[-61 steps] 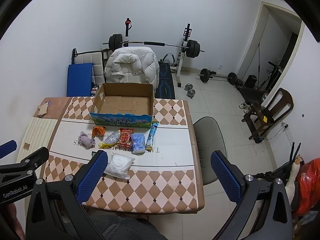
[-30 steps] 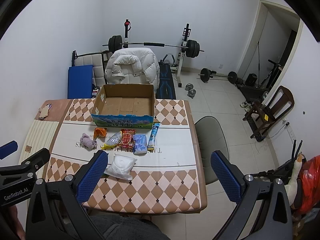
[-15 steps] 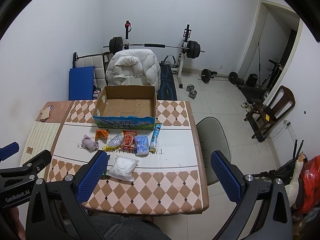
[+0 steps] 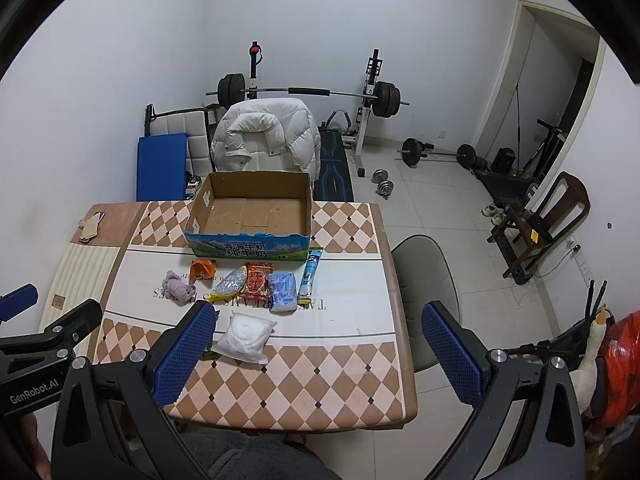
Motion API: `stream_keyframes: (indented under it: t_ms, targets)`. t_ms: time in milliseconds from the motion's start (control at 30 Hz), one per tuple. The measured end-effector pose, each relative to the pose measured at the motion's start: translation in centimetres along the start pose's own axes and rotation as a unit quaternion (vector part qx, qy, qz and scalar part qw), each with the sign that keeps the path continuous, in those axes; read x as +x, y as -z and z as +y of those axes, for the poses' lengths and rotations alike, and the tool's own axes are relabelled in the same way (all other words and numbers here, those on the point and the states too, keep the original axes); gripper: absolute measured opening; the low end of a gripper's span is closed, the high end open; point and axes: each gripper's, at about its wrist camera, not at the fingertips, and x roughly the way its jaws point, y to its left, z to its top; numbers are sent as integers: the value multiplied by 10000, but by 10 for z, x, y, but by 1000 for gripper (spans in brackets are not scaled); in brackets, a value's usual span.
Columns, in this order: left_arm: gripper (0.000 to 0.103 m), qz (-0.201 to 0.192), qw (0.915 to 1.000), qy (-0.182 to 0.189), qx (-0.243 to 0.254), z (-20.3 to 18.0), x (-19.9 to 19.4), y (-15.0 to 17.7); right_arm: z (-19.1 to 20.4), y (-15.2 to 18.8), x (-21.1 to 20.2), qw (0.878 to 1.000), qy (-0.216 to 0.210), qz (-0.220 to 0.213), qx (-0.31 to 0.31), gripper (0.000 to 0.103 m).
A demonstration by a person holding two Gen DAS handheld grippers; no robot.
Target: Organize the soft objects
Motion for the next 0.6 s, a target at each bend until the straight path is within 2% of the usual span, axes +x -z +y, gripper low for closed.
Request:
stream_keyframes:
  t_ms: [433,567,600]
  targets:
    - [103,6,10000,11,7,0,1,0,2,0,4,10000,-25,10,33,103]
    - [103,176,9997,-184,54,9,30,-3,3,-3,38,9993,-153,272,182,103]
    - [103,377,9989,-290,49,14,50,-3,3,-3,53,9987,-197,410,219,103]
